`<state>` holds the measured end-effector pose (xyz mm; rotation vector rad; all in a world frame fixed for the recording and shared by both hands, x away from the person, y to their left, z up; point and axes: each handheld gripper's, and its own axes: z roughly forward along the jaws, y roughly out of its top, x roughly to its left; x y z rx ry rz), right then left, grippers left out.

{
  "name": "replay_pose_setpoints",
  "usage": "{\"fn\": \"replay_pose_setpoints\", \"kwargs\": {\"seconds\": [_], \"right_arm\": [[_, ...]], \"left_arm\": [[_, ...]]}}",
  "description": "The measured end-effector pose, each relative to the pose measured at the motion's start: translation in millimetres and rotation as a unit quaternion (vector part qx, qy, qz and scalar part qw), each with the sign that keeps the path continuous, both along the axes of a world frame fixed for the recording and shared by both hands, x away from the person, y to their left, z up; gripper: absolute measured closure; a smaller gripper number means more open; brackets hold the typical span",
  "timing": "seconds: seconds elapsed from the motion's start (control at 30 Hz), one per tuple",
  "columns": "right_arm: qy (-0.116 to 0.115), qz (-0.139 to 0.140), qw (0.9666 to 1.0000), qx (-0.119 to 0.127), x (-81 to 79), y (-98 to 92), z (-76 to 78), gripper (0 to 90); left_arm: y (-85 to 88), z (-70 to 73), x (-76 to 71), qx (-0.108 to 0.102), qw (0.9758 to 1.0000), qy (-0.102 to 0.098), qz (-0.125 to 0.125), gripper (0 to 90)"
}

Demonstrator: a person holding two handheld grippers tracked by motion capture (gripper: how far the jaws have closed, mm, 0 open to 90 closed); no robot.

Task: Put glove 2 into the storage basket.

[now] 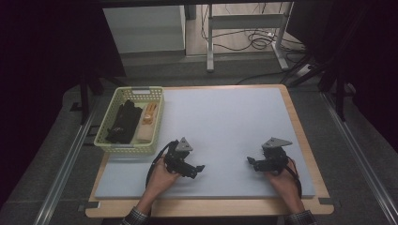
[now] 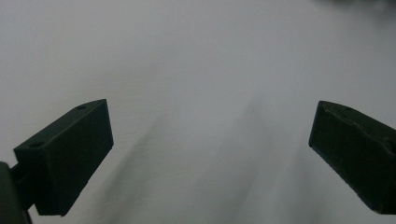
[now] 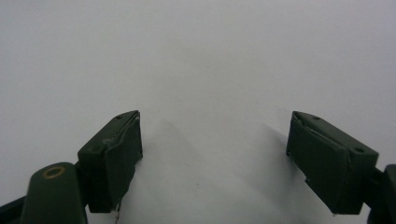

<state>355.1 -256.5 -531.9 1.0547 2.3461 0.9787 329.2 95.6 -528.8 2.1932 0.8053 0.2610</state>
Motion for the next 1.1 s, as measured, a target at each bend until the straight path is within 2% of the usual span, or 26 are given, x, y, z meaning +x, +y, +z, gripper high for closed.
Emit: {"fn": "replay_pose_setpoints", "kwargs": {"seconds": [0.63, 1.1], "right_arm": [[0.000, 0.000, 1.0000, 0.000, 0.0, 0.1, 0.0, 17.9], [0.000, 0.000, 1.0000, 0.000, 0.1, 0.0, -0.1, 17.9]], "left_arm": [[-15.3, -16.8, -2.2, 0.034, 0.9993, 0.002, -0.012, 0.3], [-14.7, -17.8, -2.6, 0.033, 0.9994, 0.002, -0.011, 0.0]]}}
